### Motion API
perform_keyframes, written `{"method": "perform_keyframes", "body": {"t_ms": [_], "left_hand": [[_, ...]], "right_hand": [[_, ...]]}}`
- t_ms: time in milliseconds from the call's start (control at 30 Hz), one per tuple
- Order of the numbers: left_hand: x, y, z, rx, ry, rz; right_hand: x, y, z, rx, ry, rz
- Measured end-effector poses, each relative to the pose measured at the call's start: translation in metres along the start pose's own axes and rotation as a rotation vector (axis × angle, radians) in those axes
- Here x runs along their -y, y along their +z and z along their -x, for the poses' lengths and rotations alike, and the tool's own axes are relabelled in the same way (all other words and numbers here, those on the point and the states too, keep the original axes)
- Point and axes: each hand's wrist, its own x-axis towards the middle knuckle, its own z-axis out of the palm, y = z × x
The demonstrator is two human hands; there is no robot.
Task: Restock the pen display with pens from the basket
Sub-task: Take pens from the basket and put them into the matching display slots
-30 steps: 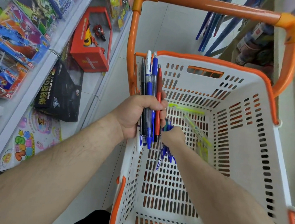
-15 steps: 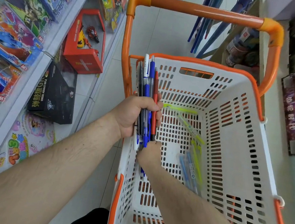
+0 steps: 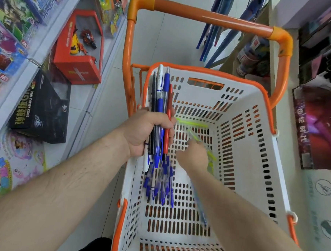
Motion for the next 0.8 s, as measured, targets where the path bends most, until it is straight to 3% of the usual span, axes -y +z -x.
{"method": "perform_keyframes", "body": {"t_ms": [133, 267, 333, 500, 633, 800], "left_hand": [[0.005, 0.009, -0.004, 0.024, -0.012, -0.002], [0.016, 0.015, -0.001, 0.091, -0.101, -0.116], [0.021, 0.022, 0.001, 0.122, -0.132, -0.135], [0.031, 0.049, 0.009, 0.21, -0.184, -0.197], [0.039, 0.076, 0.018, 0.262, -0.224, -0.27], [0.055, 0.11, 0.033, 0.228, -0.215, -0.319]], "right_hand": [[-0.021, -0.016, -0.026, -0.092, 0.124, -0.077], [-0.005, -0.038, -0.005, -0.063, 0.241, -0.727], [0.003, -0.06, 0.021, -0.031, 0.218, -0.998], [-0.005, -0.104, 0.1, 0.027, 0.051, -1.284], [-0.015, -0.13, 0.151, 0.0, -0.038, -1.329], [-0.045, -0.142, 0.201, -0.322, 0.055, -1.097]]}}
